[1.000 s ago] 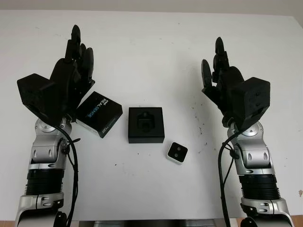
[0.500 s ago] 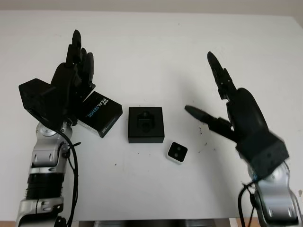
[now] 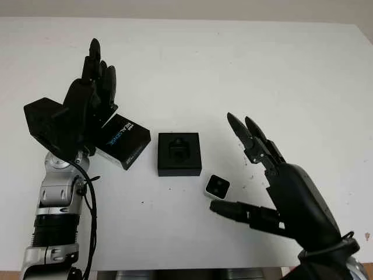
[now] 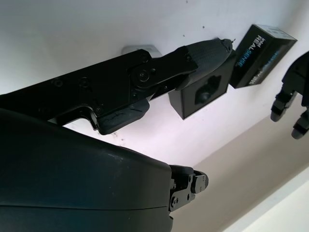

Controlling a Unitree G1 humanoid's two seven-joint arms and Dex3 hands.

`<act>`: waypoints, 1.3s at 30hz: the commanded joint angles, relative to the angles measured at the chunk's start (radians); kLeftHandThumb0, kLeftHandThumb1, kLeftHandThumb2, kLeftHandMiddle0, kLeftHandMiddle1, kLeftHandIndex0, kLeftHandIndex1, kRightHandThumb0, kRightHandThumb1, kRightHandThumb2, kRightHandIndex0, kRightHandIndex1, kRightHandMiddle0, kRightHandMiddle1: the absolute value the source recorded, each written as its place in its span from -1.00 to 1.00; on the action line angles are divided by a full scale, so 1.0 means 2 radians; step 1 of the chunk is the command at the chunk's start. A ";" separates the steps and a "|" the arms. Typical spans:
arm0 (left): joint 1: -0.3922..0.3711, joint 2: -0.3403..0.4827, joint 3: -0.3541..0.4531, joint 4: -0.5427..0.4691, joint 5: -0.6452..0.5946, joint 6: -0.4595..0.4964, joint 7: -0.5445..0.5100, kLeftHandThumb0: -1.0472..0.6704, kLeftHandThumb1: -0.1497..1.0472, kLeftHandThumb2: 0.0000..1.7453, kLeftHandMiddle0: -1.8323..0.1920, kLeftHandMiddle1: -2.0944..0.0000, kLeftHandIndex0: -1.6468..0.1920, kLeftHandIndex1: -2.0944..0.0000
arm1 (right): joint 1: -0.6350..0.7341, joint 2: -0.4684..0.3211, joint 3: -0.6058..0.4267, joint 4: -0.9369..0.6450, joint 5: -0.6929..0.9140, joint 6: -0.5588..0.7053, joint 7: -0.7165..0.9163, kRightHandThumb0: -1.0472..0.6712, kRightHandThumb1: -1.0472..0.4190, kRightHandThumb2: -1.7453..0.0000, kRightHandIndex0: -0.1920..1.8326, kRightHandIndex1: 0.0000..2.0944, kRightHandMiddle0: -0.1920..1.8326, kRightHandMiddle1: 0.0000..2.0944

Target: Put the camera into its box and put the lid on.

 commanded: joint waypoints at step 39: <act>-0.014 0.012 0.003 0.016 0.002 -0.019 -0.015 -0.72 1.00 -0.37 1.00 1.00 1.00 1.00 | -0.032 0.009 0.006 0.139 -0.132 -0.070 -0.097 -0.63 -0.76 0.94 -0.71 -0.93 -0.42 -0.87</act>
